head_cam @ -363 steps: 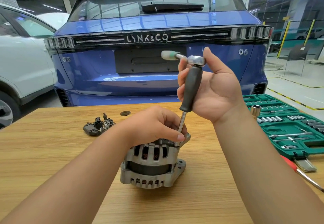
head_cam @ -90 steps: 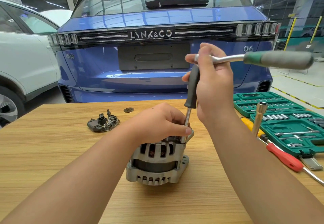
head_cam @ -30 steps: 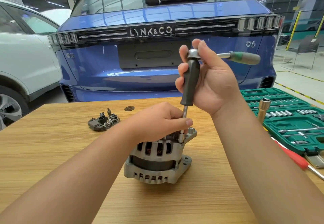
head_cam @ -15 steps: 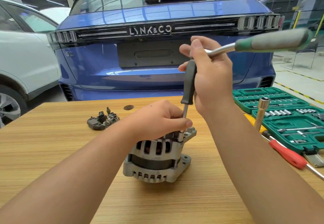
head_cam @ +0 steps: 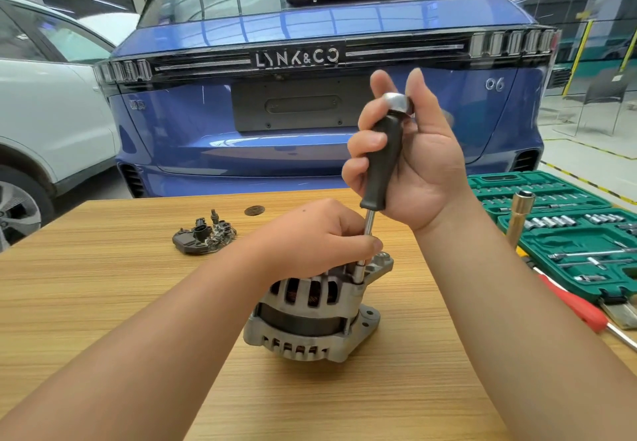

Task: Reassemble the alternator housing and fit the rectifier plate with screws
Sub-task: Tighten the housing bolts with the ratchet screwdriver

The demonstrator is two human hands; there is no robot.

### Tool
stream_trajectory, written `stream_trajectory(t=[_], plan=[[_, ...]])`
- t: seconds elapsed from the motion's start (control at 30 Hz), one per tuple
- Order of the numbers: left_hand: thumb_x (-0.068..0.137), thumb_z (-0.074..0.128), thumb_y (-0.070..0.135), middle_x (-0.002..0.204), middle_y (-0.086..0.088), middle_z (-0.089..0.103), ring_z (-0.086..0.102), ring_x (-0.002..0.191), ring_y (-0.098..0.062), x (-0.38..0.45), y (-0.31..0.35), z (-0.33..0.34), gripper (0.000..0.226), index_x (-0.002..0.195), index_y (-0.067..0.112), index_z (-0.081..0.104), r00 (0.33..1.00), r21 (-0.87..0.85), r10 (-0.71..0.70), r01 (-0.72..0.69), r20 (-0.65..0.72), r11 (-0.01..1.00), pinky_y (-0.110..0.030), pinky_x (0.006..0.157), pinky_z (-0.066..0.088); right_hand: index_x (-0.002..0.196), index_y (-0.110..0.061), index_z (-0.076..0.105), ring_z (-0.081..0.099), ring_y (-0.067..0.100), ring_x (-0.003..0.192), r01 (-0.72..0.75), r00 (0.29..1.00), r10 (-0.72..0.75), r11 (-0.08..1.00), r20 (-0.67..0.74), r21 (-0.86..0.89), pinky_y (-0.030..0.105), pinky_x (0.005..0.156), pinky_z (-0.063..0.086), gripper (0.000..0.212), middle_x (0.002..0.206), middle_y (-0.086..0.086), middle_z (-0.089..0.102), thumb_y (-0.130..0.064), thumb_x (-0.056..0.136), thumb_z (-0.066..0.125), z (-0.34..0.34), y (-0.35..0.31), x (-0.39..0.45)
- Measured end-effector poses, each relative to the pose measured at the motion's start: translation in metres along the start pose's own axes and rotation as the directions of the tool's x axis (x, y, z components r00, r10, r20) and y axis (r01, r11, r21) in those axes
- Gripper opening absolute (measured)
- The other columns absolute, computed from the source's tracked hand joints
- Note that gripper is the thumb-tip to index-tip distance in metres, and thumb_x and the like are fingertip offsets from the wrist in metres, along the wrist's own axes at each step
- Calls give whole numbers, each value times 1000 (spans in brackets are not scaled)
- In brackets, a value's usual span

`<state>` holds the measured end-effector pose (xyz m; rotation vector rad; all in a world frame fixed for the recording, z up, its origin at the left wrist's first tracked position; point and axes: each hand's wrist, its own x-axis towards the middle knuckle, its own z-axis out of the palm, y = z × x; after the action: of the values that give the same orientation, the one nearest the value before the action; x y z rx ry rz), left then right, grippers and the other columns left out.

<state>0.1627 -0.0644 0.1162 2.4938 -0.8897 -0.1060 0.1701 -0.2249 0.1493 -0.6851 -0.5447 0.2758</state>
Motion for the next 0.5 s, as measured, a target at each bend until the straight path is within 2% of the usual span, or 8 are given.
stream_trajectory(t=[0.13,0.23,0.3,0.37,0.43,0.5], plan=[[95,60,41,51,12,42,38,47,-5,1,-1,0,40,61,23,50,1000,-1,-6,6,4,1000,-28,53,33,97,-27,57,56,7,61,161,981,-167,985,-97,-67,24,59,44,12,88,-9,68,-38,93,58,6,5,0],[94,61,43,52,10,42,38,48,-8,1,0,0,41,63,17,52,1000,-7,13,-13,23,1000,-30,53,35,95,-22,60,57,9,61,249,954,-272,954,-129,-170,25,59,43,12,88,-6,69,-33,99,57,11,11,1],[95,59,48,54,9,43,41,49,-10,2,2,1,46,71,9,57,999,15,6,-7,33,1000,-31,54,37,92,-19,63,57,11,60,315,919,-360,915,-159,-251,26,58,44,13,87,-3,69,-28,100,58,15,15,1],[96,58,50,53,10,43,41,49,-9,3,4,2,47,71,10,57,999,28,1,-2,39,1000,-30,54,37,88,-18,66,57,15,58,398,850,-488,841,-198,-368,28,55,43,12,84,1,69,-22,99,61,17,18,0],[96,57,51,53,11,44,40,48,-7,3,5,3,46,68,15,56,999,36,-3,1,43,999,-28,52,37,84,-18,68,57,19,55,472,740,-643,705,-198,-529,29,55,45,12,78,6,67,-15,95,67,17,19,0],[96,56,52,54,11,45,41,49,-7,4,4,3,48,74,10,59,999,34,-2,0,40,999,-27,51,36,86,-15,69,59,21,54,488,665,-728,592,-166,-642,29,58,48,8,71,6,65,-12,93,70,17,20,-1]])
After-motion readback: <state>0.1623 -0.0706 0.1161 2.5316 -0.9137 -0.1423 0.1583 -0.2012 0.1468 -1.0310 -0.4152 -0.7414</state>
